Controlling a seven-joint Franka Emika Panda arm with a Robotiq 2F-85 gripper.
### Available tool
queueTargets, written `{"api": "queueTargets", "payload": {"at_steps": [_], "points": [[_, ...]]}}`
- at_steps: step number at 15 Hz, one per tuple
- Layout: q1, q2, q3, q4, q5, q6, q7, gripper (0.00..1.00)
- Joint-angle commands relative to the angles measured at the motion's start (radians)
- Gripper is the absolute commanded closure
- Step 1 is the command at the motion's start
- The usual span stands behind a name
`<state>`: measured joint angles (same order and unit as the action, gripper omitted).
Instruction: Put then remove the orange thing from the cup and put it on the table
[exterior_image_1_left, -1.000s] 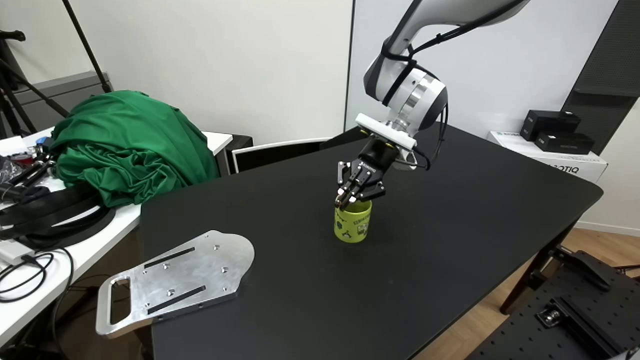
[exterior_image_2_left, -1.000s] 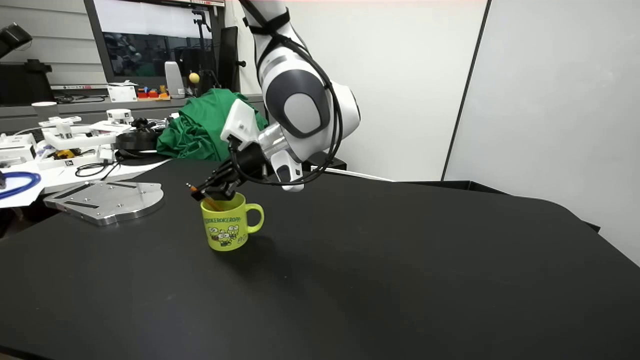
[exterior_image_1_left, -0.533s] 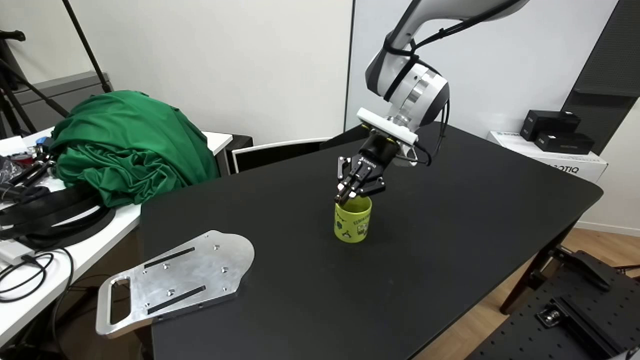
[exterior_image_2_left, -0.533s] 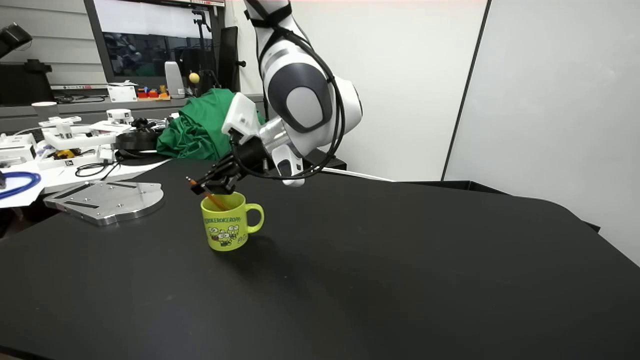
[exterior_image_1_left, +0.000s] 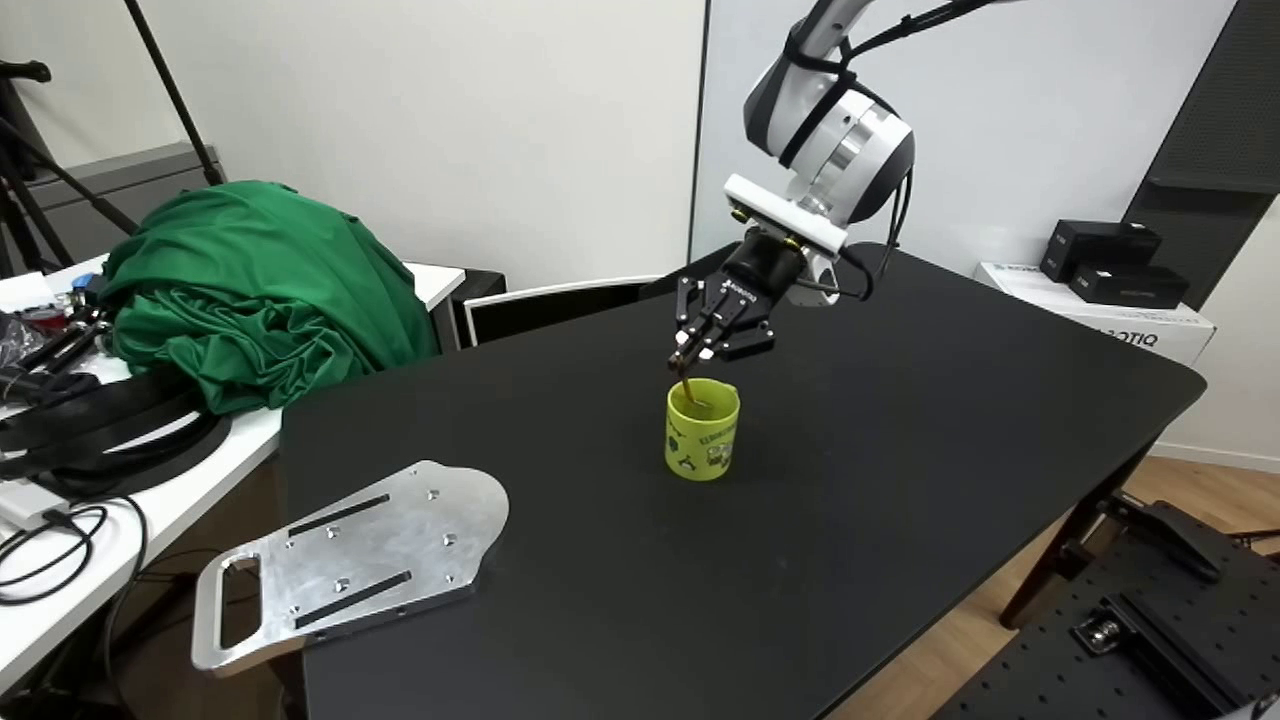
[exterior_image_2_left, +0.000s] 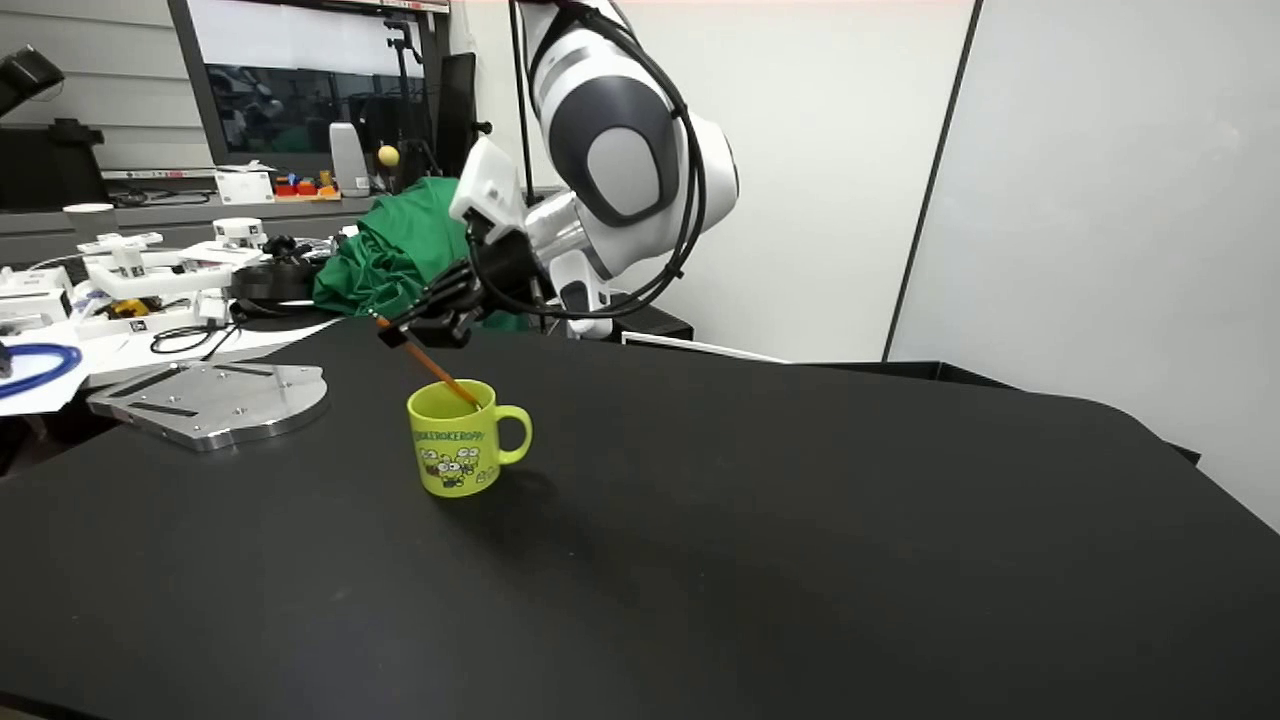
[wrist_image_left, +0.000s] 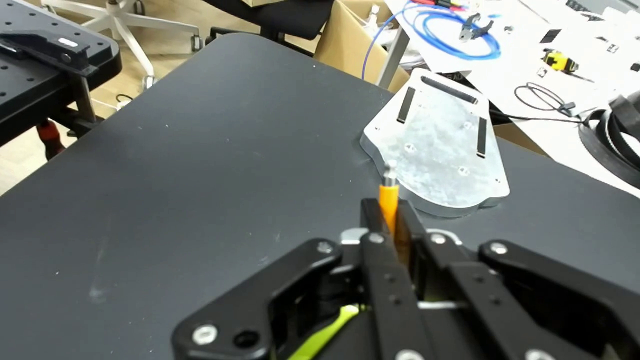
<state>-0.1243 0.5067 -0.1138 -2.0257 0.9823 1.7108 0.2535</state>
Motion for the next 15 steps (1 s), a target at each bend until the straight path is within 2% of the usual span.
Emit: {"api": "queueTargets", "payload": {"at_steps": [1,8,15], "points": [[-0.007,-0.049,-0.002,-0.002,0.028,-0.041,0.014,0.98],[0.006,-0.09,-0.007,0.005,0.003,-0.049,0.026,0.98],[0.043,-0.093,-0.02,0.016,-0.152,0.124,0.018,0.98]]}}
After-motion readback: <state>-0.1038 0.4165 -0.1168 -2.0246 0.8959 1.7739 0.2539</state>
